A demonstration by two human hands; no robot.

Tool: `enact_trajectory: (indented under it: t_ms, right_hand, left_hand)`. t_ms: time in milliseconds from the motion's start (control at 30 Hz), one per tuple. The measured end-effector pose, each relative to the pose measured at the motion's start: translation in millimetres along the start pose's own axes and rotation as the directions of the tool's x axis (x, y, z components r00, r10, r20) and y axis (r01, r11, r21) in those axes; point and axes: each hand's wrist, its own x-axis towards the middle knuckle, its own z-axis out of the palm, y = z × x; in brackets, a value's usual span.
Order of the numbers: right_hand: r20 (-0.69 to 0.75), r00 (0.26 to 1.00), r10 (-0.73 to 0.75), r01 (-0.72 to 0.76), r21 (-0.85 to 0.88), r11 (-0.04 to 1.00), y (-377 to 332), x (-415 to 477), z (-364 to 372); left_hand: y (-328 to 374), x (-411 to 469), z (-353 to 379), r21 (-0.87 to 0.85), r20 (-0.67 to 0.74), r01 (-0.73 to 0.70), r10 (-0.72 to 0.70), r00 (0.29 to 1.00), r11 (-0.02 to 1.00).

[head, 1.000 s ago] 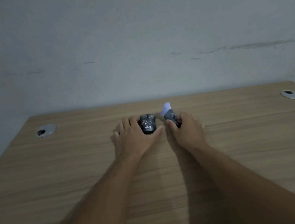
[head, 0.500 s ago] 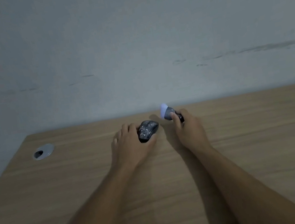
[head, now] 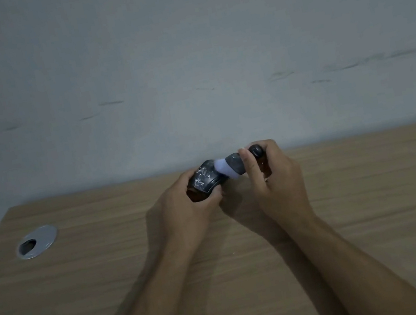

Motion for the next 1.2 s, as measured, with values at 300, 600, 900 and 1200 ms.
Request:
enact_trajectory:
  t_ms: [300,600,900,1200]
  right_hand:
    - [-0.094,0.991,0.096,-0.104,-0.088,0.991,13.1,5.0,-2.8]
    - [-0.114,0.986,0.123,-0.135,-0.097,0.986,12.1,-0.9,-8.4]
    - [-0.075,0.985,0.156,-0.164,-0.114,0.98,16.2,-0.9,-6.6]
    - [-0.04,0.998,0.055,-0.058,-0.071,0.996,4.4,-5.8,-5.1]
  left_hand:
    - [-6.8,5.3,4.5,-0.1,0.025,-0.055,0.058,0.998,0.993]
    - [-8.8,0.6,3.0,-0.072,0.096,-0.092,0.099,0.99,0.993]
    - [-12.4,-0.9,-5.7,-0.139,0.148,-0.1,0.12,0.982,0.985]
    - [-14.5,-1.9,-4.7,-0.124,0.165,-0.114,0.133,0.977,0.986]
